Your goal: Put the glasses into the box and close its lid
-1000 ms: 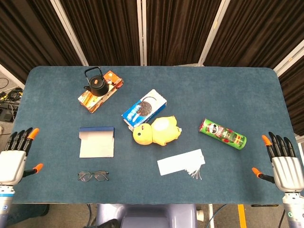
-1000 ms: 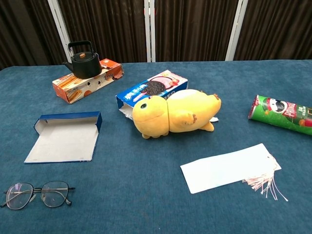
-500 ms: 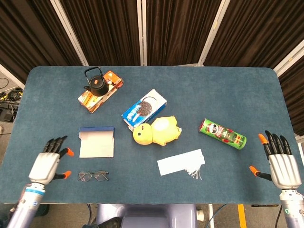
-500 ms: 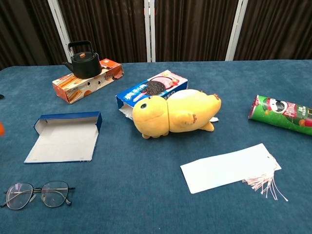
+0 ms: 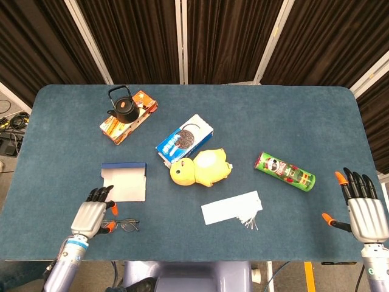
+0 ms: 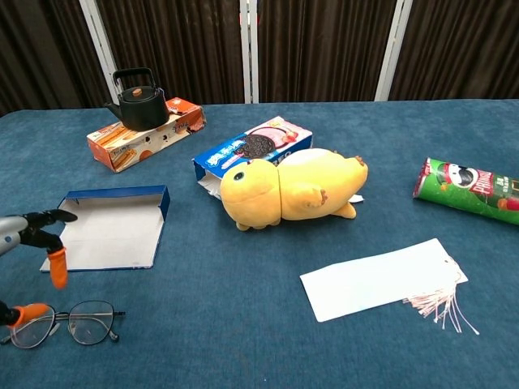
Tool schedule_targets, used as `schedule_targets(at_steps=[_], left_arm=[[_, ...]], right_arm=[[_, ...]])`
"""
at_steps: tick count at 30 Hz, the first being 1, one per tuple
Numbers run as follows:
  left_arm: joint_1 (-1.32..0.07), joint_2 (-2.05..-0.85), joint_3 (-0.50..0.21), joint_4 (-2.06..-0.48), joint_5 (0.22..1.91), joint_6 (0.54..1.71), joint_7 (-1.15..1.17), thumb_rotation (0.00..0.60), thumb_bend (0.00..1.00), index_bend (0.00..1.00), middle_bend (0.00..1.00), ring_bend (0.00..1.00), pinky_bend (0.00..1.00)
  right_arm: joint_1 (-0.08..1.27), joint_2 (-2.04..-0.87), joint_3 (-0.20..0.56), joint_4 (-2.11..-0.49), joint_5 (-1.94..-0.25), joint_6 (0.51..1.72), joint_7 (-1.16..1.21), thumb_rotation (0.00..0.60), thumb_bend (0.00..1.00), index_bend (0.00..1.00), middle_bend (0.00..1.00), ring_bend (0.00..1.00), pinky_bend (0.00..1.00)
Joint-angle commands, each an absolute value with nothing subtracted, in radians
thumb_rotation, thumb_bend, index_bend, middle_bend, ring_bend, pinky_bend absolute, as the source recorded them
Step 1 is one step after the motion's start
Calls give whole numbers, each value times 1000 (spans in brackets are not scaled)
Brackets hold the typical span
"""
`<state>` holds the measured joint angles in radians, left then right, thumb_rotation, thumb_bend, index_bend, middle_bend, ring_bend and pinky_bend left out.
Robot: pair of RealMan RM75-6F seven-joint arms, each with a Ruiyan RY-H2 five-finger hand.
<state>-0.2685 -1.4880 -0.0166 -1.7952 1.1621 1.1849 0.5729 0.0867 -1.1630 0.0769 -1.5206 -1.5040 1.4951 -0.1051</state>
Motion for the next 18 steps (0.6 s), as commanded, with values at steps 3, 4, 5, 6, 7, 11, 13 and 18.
schedule_targets(at_steps=[3,4,5,6,7,11,13,18], left_arm=[[-275,-1507,-6,-1785,1139,1186,590,600,317,495,0,0,0],[-275,-1508,-5,-1786,1136,1185,589,600,317,496,0,0,0],[-276,-1508,-5,-1786,1129,1185,589,600,318,497,0,0,0],[-276,-1508,-6,-1786,1123,1186,588,600,318,497,0,0,0],[-277,-1507,-6,-1787,1119,1187,588,600,318,498,0,0,0],[-284,-1501,-7,-1802,1085,1177,585,600,319,499,0,0,0],[-288,-1502,-7,-1802,1077,1173,587,600,319,500,0,0,0],[-300,-1516,-9,-1790,1063,1175,597,600,322,506,0,0,0]], right_arm=[[85,-1160,76,-1523,-1505,1497,-101,600,0,3,0,0,0],[85,-1160,76,-1523,-1505,1497,-100,600,0,3,0,0,0],[86,-1160,76,-1523,-1505,1497,-99,600,0,3,0,0,0],[86,-1159,77,-1522,-1504,1496,-98,600,0,3,0,0,0],[86,-1159,77,-1522,-1504,1495,-97,600,0,3,0,0,0],[87,-1159,78,-1520,-1501,1493,-94,600,0,4,0,0,0],[87,-1158,78,-1521,-1500,1493,-91,600,0,4,0,0,0],[87,-1156,78,-1523,-1500,1493,-89,600,0,5,0,0,0]])
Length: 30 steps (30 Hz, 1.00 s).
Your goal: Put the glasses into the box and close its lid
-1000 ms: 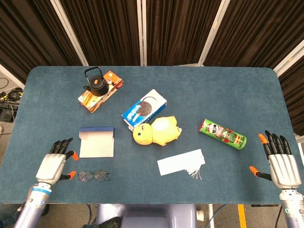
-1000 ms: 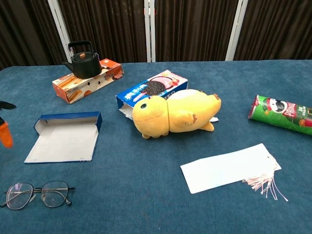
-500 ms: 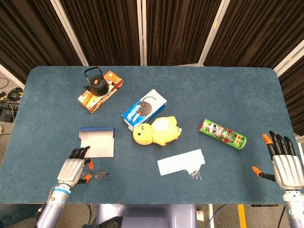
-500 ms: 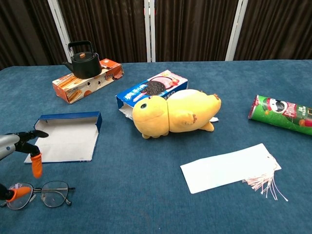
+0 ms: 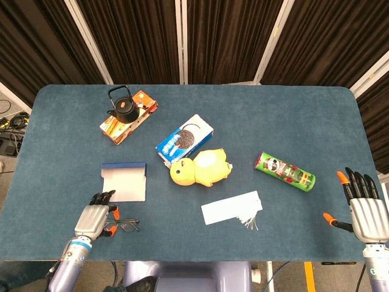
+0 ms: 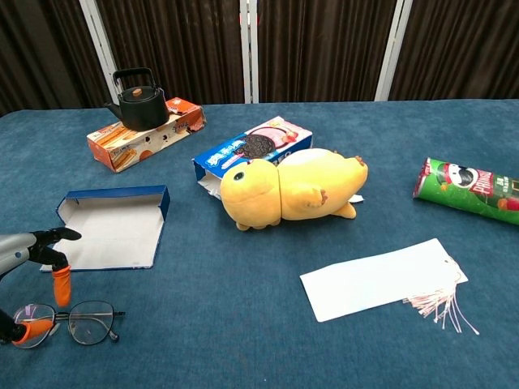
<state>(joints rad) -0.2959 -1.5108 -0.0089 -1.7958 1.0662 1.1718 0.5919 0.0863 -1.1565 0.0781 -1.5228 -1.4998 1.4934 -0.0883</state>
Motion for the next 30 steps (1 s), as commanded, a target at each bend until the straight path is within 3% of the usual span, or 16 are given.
schedule_targets(at_steps=[1,30], left_arm=[[-301,-1519,-9,-1789,1062,1178,599,600,323,507,0,0,0],[-337,-1541,10,-1781,1013,1186,617,600,441,601,0,0,0]], right_arm=[[87,-1156,78,-1523,-1500,1492,-89,600,0,5,0,0,0],[89,-1153,78,-1525,-1499,1490,-83,600,0,13,0,0,0]])
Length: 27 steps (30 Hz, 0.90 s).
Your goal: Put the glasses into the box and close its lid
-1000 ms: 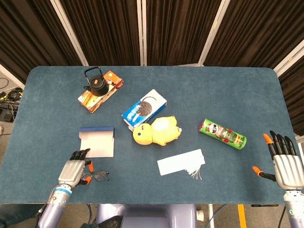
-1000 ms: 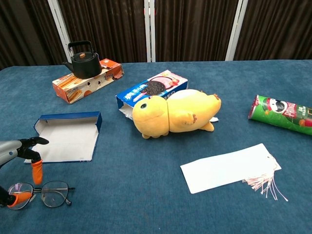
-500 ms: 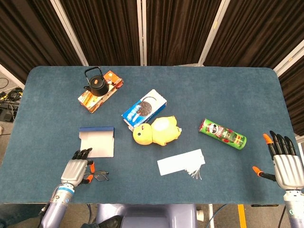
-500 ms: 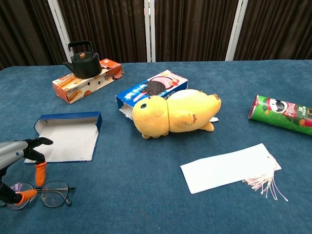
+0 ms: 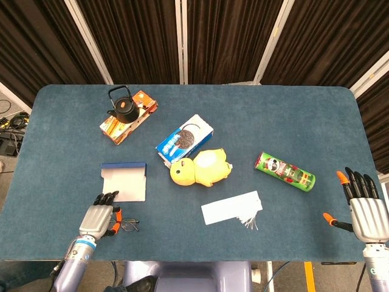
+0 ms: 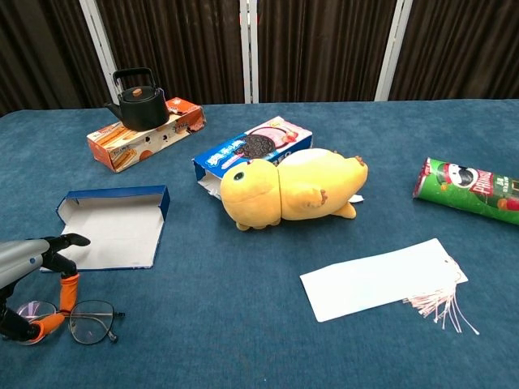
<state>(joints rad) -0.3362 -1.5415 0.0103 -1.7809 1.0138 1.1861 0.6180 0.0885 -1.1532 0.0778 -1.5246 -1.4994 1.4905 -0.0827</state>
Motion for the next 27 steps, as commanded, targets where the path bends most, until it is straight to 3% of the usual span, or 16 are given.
schedule_targets(at_steps=[1,12,18,27], left_arm=[[-338,-1540,10,-1781,1013,1188,617,600,442,605,0,0,0],[-353,-1522,-10,-1797,1033,1197,587,600,468,624,0,0,0],[-396,-1490,-90,-1799,1007,1168,537,600,509,623,0,0,0],[-489,-1529,-213,-1640,950,1099,457,600,515,617,0,0,0]], right_arm=[[89,-1153,77,-1525,-1500,1490,-83,600,0,13,0,0,0],[90,-1155,76,-1523,-1500,1488,-86,600,0,13,0,0,0],[92,-1158,75,-1521,-1498,1483,-91,600,0,13,0,0,0],[99,-1167,83,-1506,-1471,1460,-93,600,0,13,0,0,0]])
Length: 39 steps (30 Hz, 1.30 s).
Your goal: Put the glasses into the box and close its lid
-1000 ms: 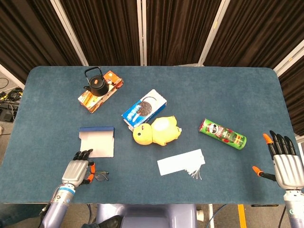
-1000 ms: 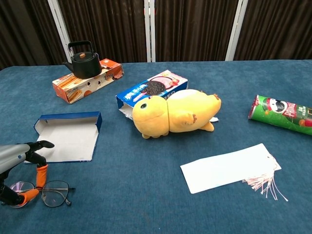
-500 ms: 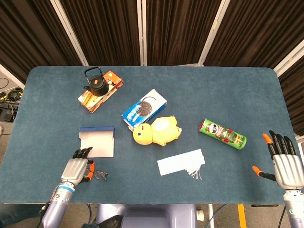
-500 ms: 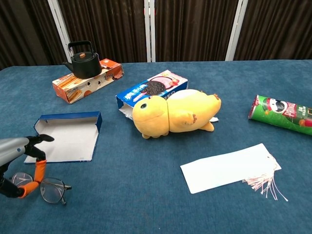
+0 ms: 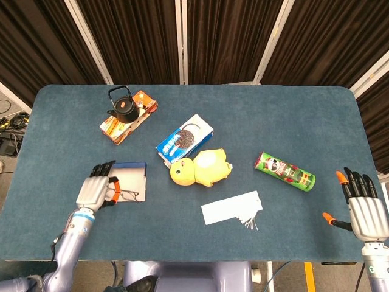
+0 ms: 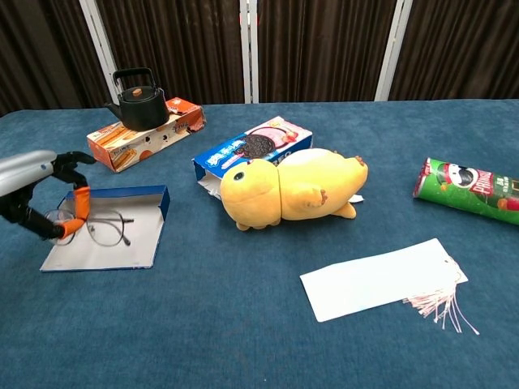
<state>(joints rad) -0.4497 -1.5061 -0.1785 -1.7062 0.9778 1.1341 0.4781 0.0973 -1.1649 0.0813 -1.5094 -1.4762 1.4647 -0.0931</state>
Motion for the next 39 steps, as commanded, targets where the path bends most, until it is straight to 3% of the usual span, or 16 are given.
schedule_targets(at_steps=[1,12,22,25,27,29,39], left_arm=[[-499,-1536,-218,-1624,942,1089,455,600,515,617,0,0,0],[-571,-1647,-232,-1412,930,1030,403,600,517,615,0,0,0],[-600,-1701,-230,-1314,929,1031,407,600,512,608,0,0,0],[-599,-1703,-229,-1309,921,1031,407,600,480,501,0,0,0],[-599,-1689,-223,-1323,917,1015,404,600,380,219,0,0,0],[-596,-1676,-221,-1339,924,1015,394,600,273,27,0,0,0],[-592,-1663,-216,-1349,981,1025,331,600,2,0,0,0,0]], right_arm=[[100,-1167,84,-1505,-1468,1457,-93,600,0,13,0,0,0],[105,-1171,92,-1491,-1443,1441,-85,600,0,13,0,0,0],[105,-1167,92,-1488,-1438,1436,-69,600,0,13,0,0,0],[105,-1166,93,-1489,-1438,1437,-66,600,0,13,0,0,0],[105,-1165,92,-1489,-1439,1437,-64,600,0,13,0,0,0],[104,-1164,92,-1490,-1439,1437,-63,600,0,13,0,0,0],[106,-1160,87,-1496,-1448,1435,-59,600,0,13,0,0,0]])
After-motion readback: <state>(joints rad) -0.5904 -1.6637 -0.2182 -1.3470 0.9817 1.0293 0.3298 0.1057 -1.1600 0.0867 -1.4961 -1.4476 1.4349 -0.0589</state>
